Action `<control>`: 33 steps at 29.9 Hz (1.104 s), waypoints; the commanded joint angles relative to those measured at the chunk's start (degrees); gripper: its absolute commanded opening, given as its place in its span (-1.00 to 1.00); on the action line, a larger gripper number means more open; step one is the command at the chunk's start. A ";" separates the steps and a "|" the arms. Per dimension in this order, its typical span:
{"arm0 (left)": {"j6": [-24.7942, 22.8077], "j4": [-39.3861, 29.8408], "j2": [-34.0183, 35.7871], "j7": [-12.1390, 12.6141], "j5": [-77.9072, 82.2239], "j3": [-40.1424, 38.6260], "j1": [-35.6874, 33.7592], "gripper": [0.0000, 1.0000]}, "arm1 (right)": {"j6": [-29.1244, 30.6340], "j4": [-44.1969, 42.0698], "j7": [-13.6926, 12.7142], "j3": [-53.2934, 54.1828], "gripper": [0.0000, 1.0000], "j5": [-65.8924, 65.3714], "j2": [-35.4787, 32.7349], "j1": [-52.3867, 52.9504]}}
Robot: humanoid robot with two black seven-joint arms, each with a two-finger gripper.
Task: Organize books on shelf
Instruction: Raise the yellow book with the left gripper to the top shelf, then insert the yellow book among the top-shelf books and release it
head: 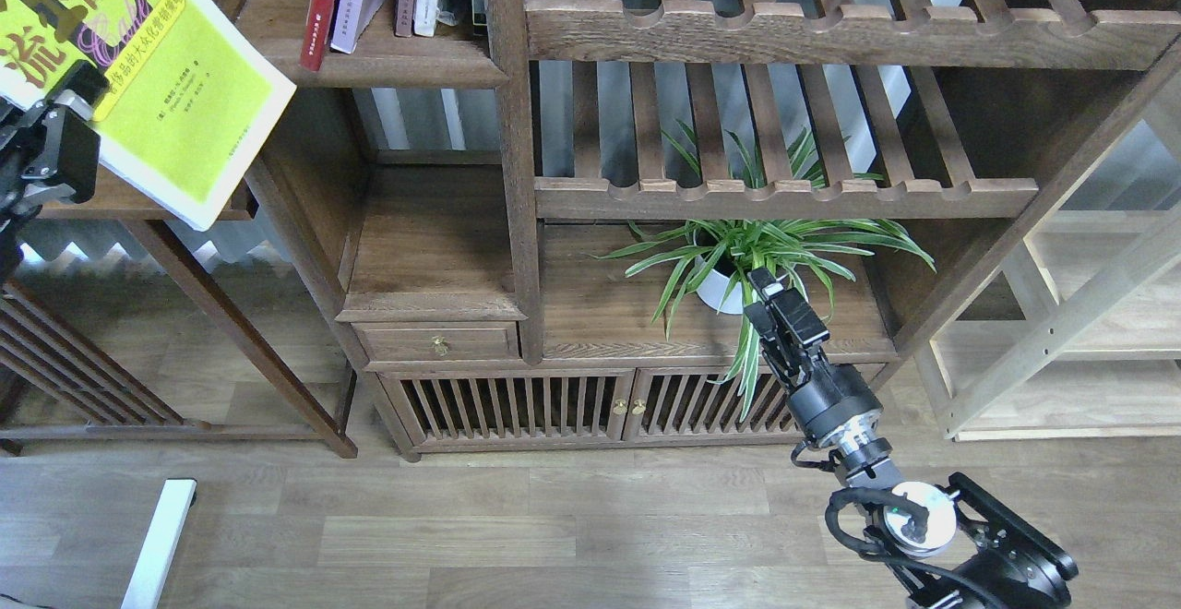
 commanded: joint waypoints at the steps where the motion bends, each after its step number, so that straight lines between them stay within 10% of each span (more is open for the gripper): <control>1: 0.00 0.84 0.05 -0.01 -0.01 0.09 -2.53 -0.97 | 0.00 0.08 0.04 0.09 0.62 0.04 0.00 0.07; 33: 0.00 11.65 10.07 -0.01 -2.47 7.03 -18.61 -0.95 | 0.00 1.04 -0.05 1.67 0.62 0.39 -0.09 0.16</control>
